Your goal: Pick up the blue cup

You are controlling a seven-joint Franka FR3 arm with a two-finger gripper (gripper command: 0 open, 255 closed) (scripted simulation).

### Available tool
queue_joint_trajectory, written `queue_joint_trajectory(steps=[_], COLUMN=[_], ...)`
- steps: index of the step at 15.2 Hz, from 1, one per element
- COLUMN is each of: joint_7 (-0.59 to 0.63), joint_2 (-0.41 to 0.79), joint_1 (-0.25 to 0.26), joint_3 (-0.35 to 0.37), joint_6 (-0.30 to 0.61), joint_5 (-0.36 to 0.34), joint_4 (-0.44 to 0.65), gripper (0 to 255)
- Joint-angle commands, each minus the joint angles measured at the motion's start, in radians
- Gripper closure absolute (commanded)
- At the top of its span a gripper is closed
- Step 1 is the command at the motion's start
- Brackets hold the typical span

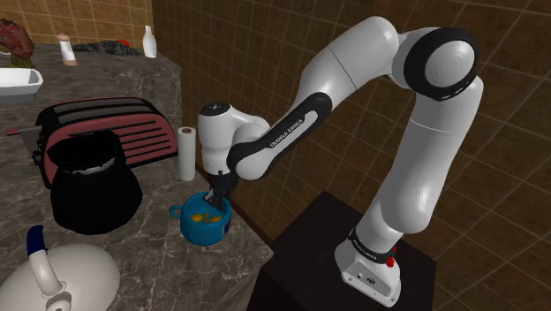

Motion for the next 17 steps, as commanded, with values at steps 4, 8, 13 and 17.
queue_joint_trajectory(steps=[4,8,13,17], joint_7=[-0.005,-0.033,-0.066,-0.089], joint_2=[-0.01,-0.056,-0.111,-0.15], joint_1=[-0.001,-0.006,-0.01,-0.012], joint_3=[0.003,0.012,0.019,0.021], joint_6=[-0.011,-0.058,-0.119,-0.17], joint_5=[0.008,0.044,0.084,0.111], joint_4=[0.001,0.009,0.024,0.041], gripper=[255,255,255,255])
